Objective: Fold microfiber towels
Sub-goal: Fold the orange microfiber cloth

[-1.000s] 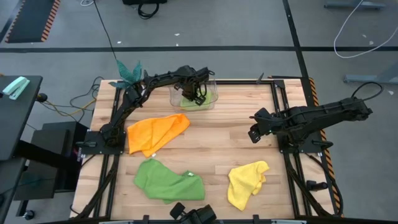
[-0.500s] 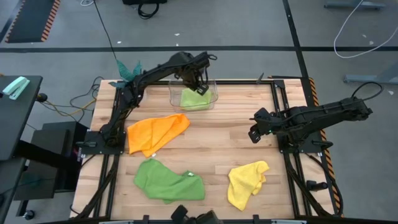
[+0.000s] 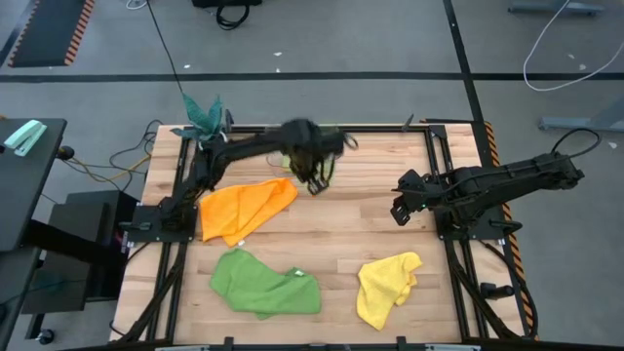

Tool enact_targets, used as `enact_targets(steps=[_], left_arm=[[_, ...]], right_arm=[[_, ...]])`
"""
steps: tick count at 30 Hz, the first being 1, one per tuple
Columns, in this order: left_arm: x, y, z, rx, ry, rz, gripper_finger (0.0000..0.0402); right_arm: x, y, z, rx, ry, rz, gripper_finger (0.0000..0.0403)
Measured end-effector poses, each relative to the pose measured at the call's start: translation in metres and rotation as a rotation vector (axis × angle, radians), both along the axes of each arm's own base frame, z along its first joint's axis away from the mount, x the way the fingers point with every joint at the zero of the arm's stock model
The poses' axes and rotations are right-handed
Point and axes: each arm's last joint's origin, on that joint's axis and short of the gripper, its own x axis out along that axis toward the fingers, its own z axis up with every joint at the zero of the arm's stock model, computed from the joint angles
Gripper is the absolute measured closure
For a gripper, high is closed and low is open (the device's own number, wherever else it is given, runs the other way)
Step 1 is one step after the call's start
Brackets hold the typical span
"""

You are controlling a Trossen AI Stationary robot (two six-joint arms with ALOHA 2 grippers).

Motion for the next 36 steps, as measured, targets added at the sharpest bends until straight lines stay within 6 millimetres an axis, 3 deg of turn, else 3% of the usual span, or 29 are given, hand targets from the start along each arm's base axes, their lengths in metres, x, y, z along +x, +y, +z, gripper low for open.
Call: enact_targets(steps=[8,16,19,24,32,36], left_arm=[[0.011,-0.087,0.0,0.116,-0.009,0.009,0.037],[0.01,-0.138,0.001,0.174,-0.065,0.176,0.0383],[0.01,-0.135,0.001,0.237,-0.098,0.283,0.0387],[0.012,-0.107,0.001,0.27,-0.107,0.393,0.0385],[0.01,-0.071,0.003,0.399,-0.109,0.426,0.0381],[0.003,-0.054,0.015,0.402,-0.117,0.429,0.039]], right_arm=[[0.0,0.001,0.0,0.004,0.009,0.032,0.0396],[0.003,0.002,0.001,0.005,-0.008,0.11,0.0396],[0.006,0.004,0.003,0.03,-0.028,0.169,0.0396],[0.009,0.005,0.004,0.058,-0.059,0.208,0.0396],[0.002,0.01,0.011,0.06,-0.108,0.243,0.0396],[-0.006,0.011,0.017,0.04,-0.166,0.229,0.0396]])
